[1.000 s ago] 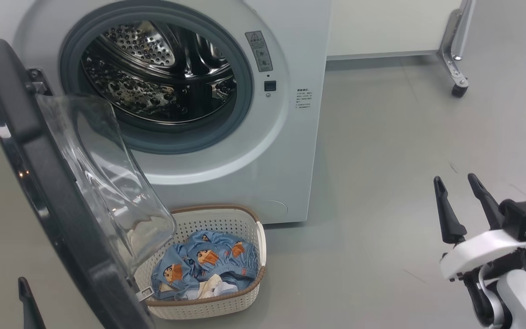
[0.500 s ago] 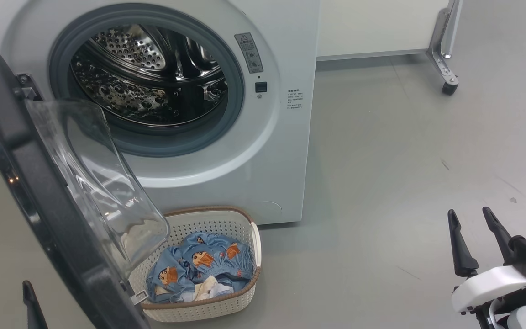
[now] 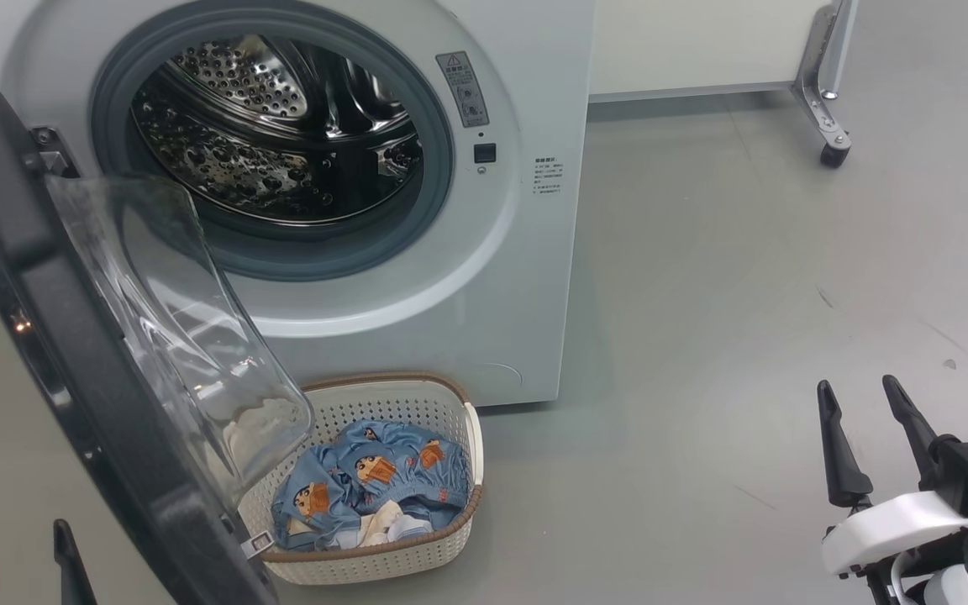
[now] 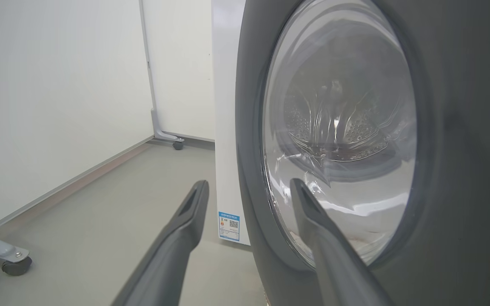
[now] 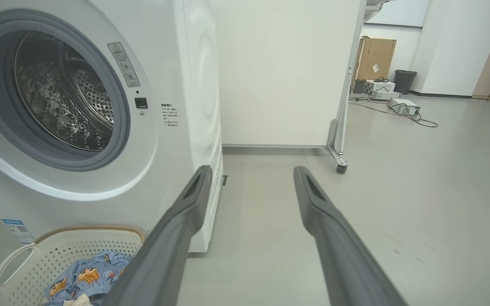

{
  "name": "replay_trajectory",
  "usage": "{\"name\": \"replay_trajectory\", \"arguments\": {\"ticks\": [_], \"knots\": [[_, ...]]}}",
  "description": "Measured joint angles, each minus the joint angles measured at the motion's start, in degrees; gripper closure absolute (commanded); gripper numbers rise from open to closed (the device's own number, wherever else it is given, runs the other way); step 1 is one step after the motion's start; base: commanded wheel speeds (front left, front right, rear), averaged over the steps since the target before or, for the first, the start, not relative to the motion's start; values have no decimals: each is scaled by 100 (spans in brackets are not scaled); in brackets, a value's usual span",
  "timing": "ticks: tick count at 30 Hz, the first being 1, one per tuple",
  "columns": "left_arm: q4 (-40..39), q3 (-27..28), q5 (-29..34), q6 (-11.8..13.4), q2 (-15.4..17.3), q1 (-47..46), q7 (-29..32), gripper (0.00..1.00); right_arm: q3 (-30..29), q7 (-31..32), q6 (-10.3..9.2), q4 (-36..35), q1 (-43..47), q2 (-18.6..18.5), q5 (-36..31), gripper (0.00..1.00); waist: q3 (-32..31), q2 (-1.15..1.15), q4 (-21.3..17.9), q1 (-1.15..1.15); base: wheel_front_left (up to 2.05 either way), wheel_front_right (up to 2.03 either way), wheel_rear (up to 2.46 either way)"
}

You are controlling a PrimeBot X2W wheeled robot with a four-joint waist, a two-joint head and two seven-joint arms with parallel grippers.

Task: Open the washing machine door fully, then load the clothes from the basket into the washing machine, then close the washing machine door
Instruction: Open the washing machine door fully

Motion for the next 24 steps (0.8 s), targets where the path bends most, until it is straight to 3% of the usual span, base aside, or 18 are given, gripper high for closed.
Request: {"name": "replay_trajectory", "arguments": {"ticks": [24], "knots": [[11, -25, 1, -24, 0, -1, 0, 0, -425, 0, 387, 303, 307, 358, -419, 0, 55, 0, 67, 0, 0, 0, 0]]}}
